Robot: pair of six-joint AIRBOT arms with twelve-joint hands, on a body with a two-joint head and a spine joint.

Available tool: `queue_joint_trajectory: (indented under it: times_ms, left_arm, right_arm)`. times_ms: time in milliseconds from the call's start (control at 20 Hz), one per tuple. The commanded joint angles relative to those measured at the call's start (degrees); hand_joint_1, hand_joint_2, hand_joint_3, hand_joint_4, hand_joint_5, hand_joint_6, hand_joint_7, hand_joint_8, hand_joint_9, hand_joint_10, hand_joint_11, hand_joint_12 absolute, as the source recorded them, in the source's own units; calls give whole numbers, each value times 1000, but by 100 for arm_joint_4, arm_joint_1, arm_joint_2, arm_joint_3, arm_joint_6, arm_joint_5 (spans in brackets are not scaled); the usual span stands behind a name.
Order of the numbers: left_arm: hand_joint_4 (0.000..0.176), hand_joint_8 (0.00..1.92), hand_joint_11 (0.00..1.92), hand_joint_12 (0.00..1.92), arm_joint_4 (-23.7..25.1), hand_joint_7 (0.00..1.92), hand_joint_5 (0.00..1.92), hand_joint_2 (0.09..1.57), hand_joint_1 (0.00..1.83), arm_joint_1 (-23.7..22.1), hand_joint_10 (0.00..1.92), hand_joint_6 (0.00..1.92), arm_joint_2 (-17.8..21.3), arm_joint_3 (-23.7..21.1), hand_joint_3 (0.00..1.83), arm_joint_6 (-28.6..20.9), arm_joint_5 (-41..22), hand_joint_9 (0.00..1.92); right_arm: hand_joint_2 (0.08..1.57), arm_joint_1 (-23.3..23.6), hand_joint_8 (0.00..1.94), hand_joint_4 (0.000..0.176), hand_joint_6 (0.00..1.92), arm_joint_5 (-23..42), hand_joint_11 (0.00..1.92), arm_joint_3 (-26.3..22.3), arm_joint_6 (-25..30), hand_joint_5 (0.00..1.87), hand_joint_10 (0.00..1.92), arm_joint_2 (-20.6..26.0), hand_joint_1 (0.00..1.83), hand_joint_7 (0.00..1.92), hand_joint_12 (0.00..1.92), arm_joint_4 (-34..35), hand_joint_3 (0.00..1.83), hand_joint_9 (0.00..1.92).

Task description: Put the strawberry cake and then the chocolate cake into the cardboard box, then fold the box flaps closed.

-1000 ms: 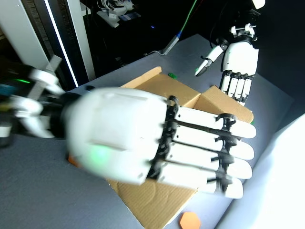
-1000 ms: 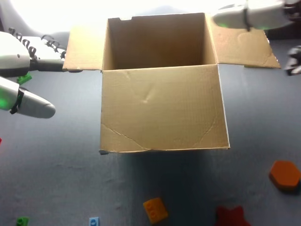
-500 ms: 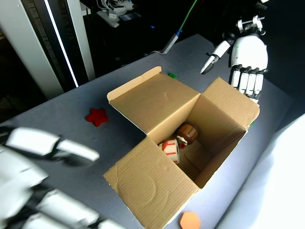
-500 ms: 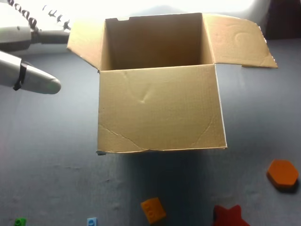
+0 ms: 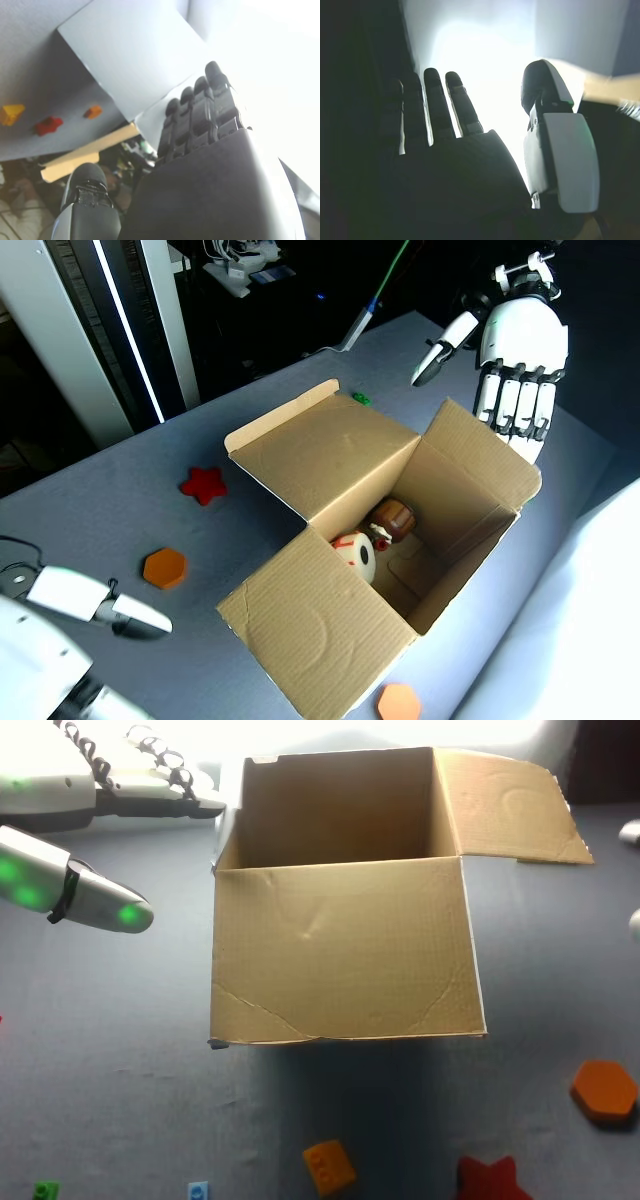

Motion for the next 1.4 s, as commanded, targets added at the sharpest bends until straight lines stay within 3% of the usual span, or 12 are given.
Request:
queue_joint_trajectory:
  times_ms: [0,100,250,350,550,700,900,1000,1200,1350]
  left_arm:
    - [0,4,0,400,-360,72,66,1102,0,-96,4,4,57,16,0,17,-48,68]
    - [0,0,0,412,-360,69,55,1096,0,-159,1,0,44,19,0,17,-48,65]
    - [0,4,0,451,-242,92,69,1097,0,-178,5,5,-29,58,0,15,-42,88]
    - [0,4,0,472,-118,99,75,1106,0,-309,6,4,-141,132,3,7,-44,98]
    - [0,1,0,448,157,97,66,1100,0,-571,0,0,-420,353,0,8,-150,90]
    - [0,3,0,486,281,101,69,1102,0,-632,4,4,-616,460,1,-16,-215,101]
    - [0,0,0,446,410,99,70,1096,0,-484,0,1,-775,429,0,-16,-252,91]
    - [0,3,0,473,450,109,75,1090,0,-371,3,3,-812,401,0,-6,-314,102]
    - [0,1,0,403,499,91,62,1105,0,-135,2,1,-816,376,2,110,-385,70]
    - [0,0,0,422,553,99,69,1112,0,-32,2,2,-850,366,3,176,-424,74]
  right_arm:
    - [1232,-17,1,0,3,511,0,18,-165,63,6,48,0,91,272,-64,0,86]
    - [1240,-157,0,0,2,485,0,18,-294,52,4,-78,0,94,204,-65,1,84]
    - [1230,-345,2,0,12,469,0,-8,-373,103,17,-353,0,134,402,-201,0,126]
    - [1240,-369,7,0,4,536,0,-37,-386,95,4,-485,0,101,220,-202,2,99]
    - [1238,-337,8,0,5,791,0,-108,-343,95,9,-625,0,122,238,-292,0,115]
    - [1241,-16,3,0,8,823,0,-192,12,118,12,-544,0,131,364,-810,0,128]
    - [1249,317,4,0,9,1124,0,-487,381,127,11,-297,0,138,372,-1443,3,128]
    - [1248,573,7,0,14,1182,0,-709,390,139,16,-132,0,148,373,-1518,3,139]
    - [1253,1202,5,0,8,1141,0,-1137,455,103,13,110,0,143,185,-1523,1,112]
    - [1269,1300,5,0,10,1114,0,-1240,487,132,14,1,0,165,290,-1524,4,128]
